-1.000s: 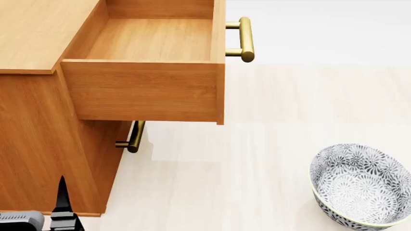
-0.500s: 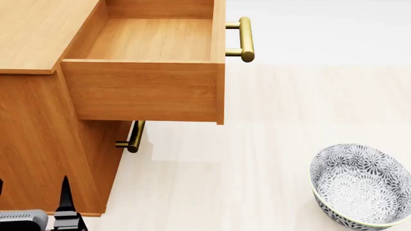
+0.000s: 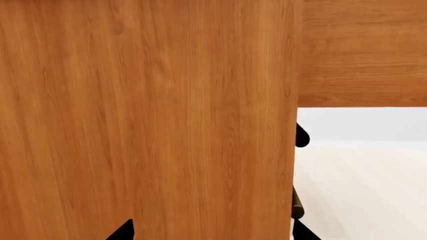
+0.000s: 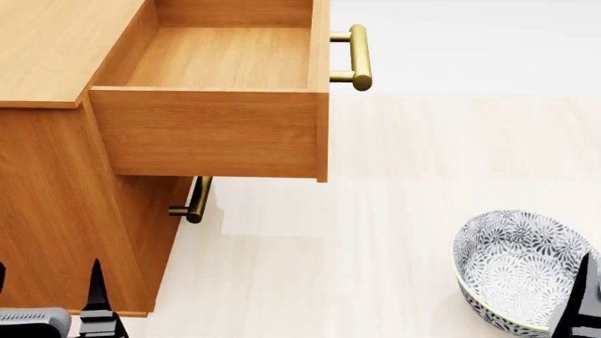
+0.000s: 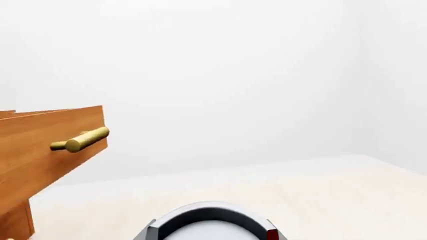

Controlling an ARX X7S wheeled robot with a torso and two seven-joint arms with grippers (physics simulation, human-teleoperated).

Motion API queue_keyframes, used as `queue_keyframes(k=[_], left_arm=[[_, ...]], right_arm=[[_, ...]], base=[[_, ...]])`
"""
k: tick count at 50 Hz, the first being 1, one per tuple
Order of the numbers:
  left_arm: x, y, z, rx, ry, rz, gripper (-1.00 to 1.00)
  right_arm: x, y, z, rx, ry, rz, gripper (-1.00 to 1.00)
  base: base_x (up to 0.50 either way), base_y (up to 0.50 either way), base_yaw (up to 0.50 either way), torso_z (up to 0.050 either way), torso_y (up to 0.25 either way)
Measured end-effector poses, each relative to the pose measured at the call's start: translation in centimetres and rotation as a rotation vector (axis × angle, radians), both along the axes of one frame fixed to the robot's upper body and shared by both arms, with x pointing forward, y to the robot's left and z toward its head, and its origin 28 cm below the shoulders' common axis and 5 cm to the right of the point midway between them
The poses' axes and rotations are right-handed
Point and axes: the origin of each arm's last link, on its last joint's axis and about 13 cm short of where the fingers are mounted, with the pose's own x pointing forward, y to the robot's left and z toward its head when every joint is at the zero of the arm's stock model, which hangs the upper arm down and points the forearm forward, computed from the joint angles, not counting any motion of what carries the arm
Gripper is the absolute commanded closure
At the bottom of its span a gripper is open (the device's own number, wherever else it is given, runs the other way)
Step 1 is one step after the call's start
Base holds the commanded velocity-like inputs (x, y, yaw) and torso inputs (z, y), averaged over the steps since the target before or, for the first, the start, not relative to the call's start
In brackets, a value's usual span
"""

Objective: Put the ketchup in the top drawer of the cabinet.

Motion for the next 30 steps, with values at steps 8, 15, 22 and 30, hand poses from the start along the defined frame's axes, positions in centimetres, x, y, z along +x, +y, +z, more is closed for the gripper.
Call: queue_keyframes(k=[8,15,22,30], left_arm=[[0.0,0.0,-0.1,-0.002,0.002,0.001,-1.00],[0.1,0.0,-0.2,-0.003,0.004,0.001,-1.00],[0.1,0.1,-0.2,-0.004,0.006,0.001,-1.00],[0.2,0.1,-0.3,-0.005,0.009,0.003,-1.00]], right_arm=[[2.5,2.8,0.6,-0.007,0.003,0.015,1.00],[3.9,4.1,1.2,0.018,-0.018,0.026,1.00],[5.4,4.7,2.2,0.031,-0.051,0.041,1.00],[6.9,5.0,3.5,0.035,-0.085,0.048,1.00]], base=[[0.00,0.00,0.00,0.000,0.000],[0.00,0.00,0.00,0.000,0.000],[0.00,0.00,0.00,0.000,0.000],[0.00,0.00,0.00,0.000,0.000]])
